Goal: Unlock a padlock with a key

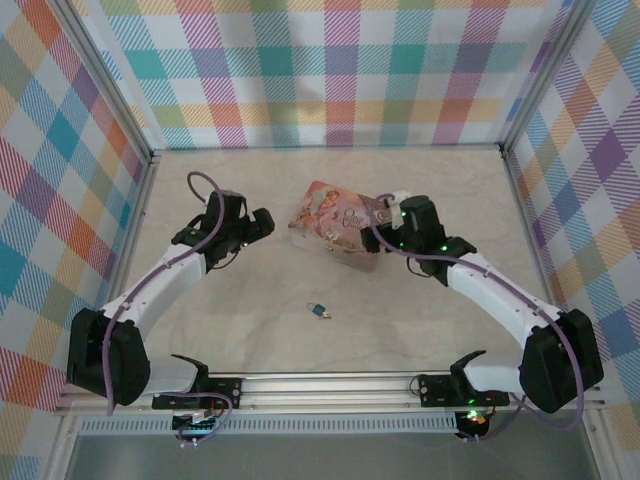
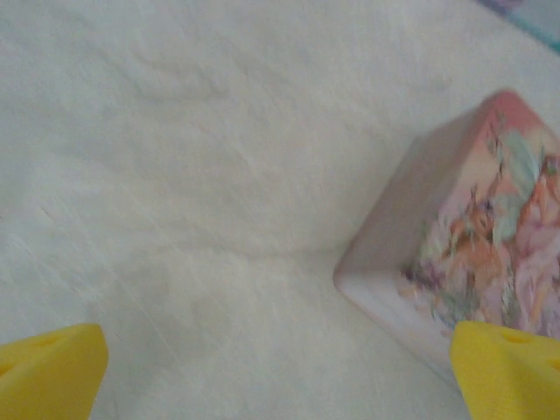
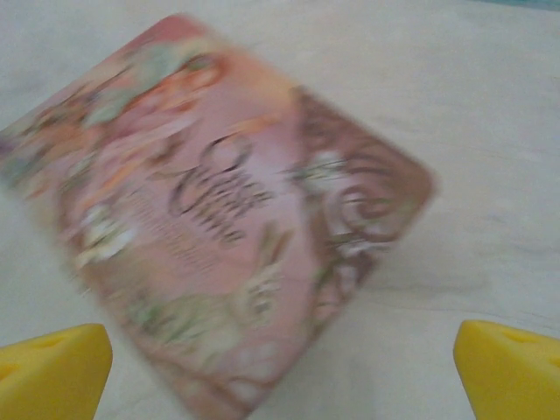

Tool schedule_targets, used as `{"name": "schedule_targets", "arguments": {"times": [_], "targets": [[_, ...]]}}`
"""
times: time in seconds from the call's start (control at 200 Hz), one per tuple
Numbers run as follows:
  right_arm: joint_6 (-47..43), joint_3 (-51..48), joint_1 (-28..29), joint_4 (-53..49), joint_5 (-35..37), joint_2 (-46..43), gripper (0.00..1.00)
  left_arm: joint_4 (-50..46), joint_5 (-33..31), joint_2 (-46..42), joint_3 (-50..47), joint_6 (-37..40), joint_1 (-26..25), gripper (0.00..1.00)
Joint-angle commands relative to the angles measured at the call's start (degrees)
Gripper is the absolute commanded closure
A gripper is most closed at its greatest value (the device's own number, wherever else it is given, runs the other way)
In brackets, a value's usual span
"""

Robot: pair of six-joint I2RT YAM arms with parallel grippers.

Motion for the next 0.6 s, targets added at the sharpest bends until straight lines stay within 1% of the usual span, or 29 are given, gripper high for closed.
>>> {"name": "schedule_targets", "arguments": {"times": [0.0,0.07,0.08,0.11,0.14,0.19,0.24,0.35,0.385,0.44,0.545,0.575,0.595], "targets": [[9.2,-2.3,-6.1,4.6,6.9,-1.0,0.0,1.6,-12.2,-1.9,0.4,7.7,0.7,0.0],[11.7,-5.0,-8.7,8.3,14.5,-1.0,0.0,4.6,-19.2,-2.3,-2.3,11.3,0.7,0.0],[11.6,-5.3,-9.2,9.0,15.0,-0.9,0.0,6.3,-20.3,-2.4,-2.7,11.8,0.7,0.0],[10.2,-6.7,-9.8,11.0,16.4,-0.8,0.0,8.3,-23.3,-2.5,-4.0,13.4,0.8,0.0],[8.3,-8.7,-10.2,14.4,19.9,-0.5,0.0,9.6,-25.9,-2.4,-5.1,15.4,0.9,0.0],[6.2,-10.5,-10.5,17.2,24.7,0.3,0.01,11.2,-28.8,-1.9,-6.8,17.7,1.4,0.0],[5.5,-12.1,-11.4,19.1,28.2,1.5,0.0,13.1,-29.2,-0.9,-8.2,20.0,2.6,0.0],[5.4,-13.3,-13.5,19.6,28.2,4.3,0.0,15.5,-30.3,2.1,-10.1,20.3,5.3,0.0],[4.7,-13.9,-13.7,21.2,28.2,5.3,0.0,18.5,-30.1,3.0,-11.4,21.4,5.9,0.0],[3.4,-15.9,-14.1,26.4,28.3,6.9,0.0,22.7,-30.6,4.2,-13.3,21.4,6.7,0.0],[0.7,-19.8,-15.2,37.3,28.3,10.1,0.0,34.6,-27.0,5.1,-18.4,22.4,8.2,0.0],[0.4,-19.3,-15.3,36.8,29.1,10.4,0.0,37.6,-25.3,5.5,-19.6,23.5,8.7,0.0],[0.1,-19.3,-15.4,37.6,29.2,10.6,0.0,38.8,-25.6,6.1,-19.9,24.3,8.8,0.0]]}}
